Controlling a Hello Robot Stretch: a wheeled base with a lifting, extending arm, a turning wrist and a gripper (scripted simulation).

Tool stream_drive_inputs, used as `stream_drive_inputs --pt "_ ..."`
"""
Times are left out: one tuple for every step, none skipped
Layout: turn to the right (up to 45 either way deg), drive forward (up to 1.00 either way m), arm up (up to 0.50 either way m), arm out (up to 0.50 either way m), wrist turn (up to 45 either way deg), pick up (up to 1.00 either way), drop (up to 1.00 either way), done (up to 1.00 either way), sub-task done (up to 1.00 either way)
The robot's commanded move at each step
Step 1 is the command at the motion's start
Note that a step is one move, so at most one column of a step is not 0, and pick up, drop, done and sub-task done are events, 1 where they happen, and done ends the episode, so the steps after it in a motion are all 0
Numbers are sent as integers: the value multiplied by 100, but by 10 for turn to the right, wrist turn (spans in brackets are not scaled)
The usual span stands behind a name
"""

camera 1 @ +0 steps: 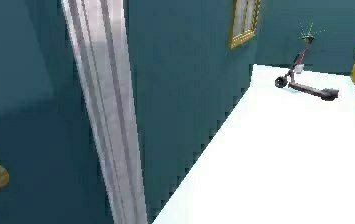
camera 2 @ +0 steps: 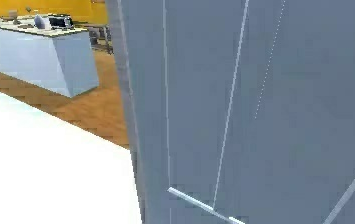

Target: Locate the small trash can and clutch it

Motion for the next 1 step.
stream_drive_inputs --pt "-450 0 0 0 0 0 0 0 0"
